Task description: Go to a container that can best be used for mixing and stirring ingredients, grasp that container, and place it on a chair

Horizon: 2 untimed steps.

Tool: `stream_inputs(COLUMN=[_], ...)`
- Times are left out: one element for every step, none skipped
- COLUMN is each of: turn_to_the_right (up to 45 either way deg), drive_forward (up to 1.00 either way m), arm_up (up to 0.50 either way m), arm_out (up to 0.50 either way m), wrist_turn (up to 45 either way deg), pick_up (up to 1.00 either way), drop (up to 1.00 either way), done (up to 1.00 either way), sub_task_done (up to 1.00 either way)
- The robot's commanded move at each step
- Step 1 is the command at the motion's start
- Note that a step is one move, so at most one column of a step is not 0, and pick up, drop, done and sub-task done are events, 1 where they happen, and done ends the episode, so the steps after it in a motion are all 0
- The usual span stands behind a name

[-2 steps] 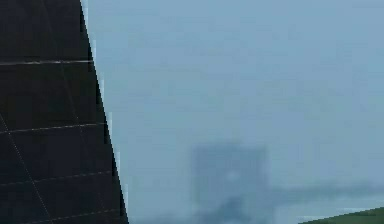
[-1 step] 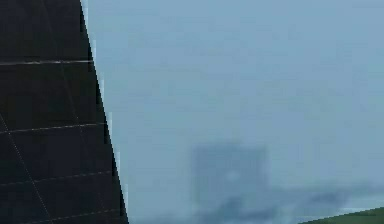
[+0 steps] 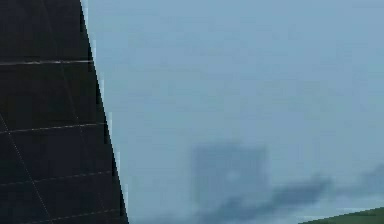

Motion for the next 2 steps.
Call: stream_inputs(turn_to_the_right=[0.0, 0.0], drive_forward=[0.0, 0.0], arm_up=[0.0, 0.0], arm_out=[0.0, 0.0], wrist_turn=[-45.0, -9.0], pick_up=[0.0, 0.0], drop=[0.0, 0.0], done=[0.0, 0.0], sub_task_done=[0.0, 0.0])
